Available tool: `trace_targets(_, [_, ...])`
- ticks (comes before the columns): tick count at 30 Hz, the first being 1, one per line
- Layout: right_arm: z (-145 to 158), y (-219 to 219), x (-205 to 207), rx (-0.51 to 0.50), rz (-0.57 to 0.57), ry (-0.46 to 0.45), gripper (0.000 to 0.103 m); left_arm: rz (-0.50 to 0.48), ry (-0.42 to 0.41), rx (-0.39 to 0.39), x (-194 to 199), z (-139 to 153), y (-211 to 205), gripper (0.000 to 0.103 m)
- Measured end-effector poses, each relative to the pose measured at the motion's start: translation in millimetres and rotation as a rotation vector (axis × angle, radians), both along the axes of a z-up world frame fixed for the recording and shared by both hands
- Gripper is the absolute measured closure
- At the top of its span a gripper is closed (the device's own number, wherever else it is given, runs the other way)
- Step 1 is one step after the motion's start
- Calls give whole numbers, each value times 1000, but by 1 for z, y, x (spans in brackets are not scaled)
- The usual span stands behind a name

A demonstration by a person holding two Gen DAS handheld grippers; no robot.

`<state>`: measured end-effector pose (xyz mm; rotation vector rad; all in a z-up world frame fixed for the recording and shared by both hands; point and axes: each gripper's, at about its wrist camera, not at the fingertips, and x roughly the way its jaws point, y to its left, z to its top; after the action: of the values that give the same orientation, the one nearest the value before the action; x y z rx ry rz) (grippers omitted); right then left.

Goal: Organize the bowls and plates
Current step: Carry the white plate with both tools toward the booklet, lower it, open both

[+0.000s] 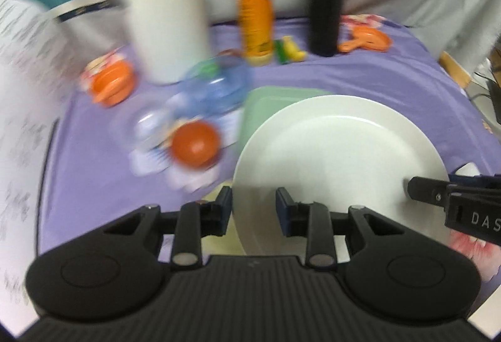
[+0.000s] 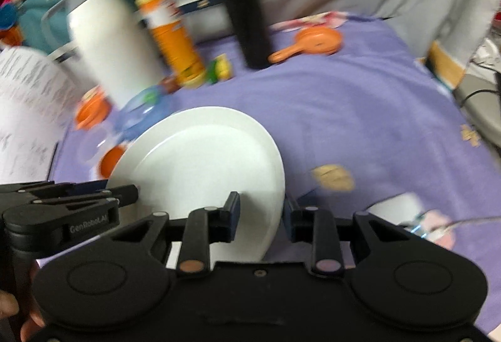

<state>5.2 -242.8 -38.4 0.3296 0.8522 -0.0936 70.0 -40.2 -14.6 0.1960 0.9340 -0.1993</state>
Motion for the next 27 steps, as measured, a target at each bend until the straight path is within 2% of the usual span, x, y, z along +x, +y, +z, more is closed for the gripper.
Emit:
trace_targets(7, [4, 87, -6, 18, 148, 36, 73, 133, -6, -20, -34, 1, 94, 74])
trace_targets(15, [1, 193, -3, -45, 302, 86, 73, 253, 22, -39, -62, -13, 181, 74])
trace_targets(23, [-16, 256, -1, -98, 369, 147, 72, 296, 59, -60, -71, -38, 219, 74])
trace_targets(27, [-26, 261, 4, -110, 367, 174, 72, 292, 70, -67, -67, -48, 223, 74])
